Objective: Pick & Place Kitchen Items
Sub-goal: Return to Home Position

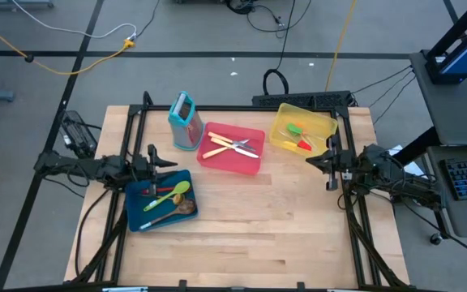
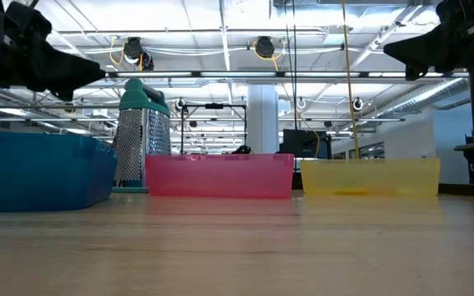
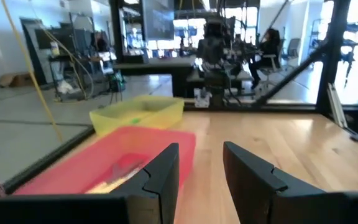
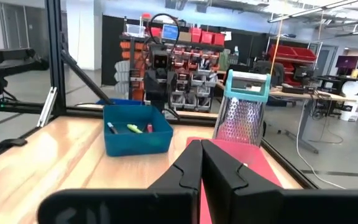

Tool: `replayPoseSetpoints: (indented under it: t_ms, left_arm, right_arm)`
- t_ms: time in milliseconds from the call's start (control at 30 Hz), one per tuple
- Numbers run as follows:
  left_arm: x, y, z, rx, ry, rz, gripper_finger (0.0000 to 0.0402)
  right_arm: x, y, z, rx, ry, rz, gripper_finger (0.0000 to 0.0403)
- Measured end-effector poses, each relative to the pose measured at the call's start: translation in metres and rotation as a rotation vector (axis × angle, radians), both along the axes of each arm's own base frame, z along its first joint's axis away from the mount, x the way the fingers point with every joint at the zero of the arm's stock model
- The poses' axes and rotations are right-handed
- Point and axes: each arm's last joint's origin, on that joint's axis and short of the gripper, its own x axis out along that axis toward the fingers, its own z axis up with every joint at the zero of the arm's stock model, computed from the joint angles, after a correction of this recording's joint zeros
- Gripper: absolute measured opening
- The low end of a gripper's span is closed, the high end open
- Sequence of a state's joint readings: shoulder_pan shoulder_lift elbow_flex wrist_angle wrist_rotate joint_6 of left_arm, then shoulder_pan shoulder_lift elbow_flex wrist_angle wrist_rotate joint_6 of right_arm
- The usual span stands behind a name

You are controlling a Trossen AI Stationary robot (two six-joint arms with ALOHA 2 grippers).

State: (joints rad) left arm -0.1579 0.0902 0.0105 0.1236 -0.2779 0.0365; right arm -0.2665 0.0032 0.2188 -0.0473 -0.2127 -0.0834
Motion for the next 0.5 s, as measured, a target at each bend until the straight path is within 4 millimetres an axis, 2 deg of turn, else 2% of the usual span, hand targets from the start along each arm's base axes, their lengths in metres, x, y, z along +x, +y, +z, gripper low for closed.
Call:
replayPoseSetpoints:
  t_ms: [233,500]
  left_arm:
    - [0.0005,0.0011,-0.0017,0.003,0.018,-0.041,0.0127]
    - [0.0004,0.0022,-0.0052,-0.115,0.045,-0.012,0.0127]
  right_arm:
    - [0.0001,0.0,-0.0013,0.012,0.012,0.002,0.0]
    - [0.0021,-0.0005,-0.0079,0.086,0.025,0.007,0.0]
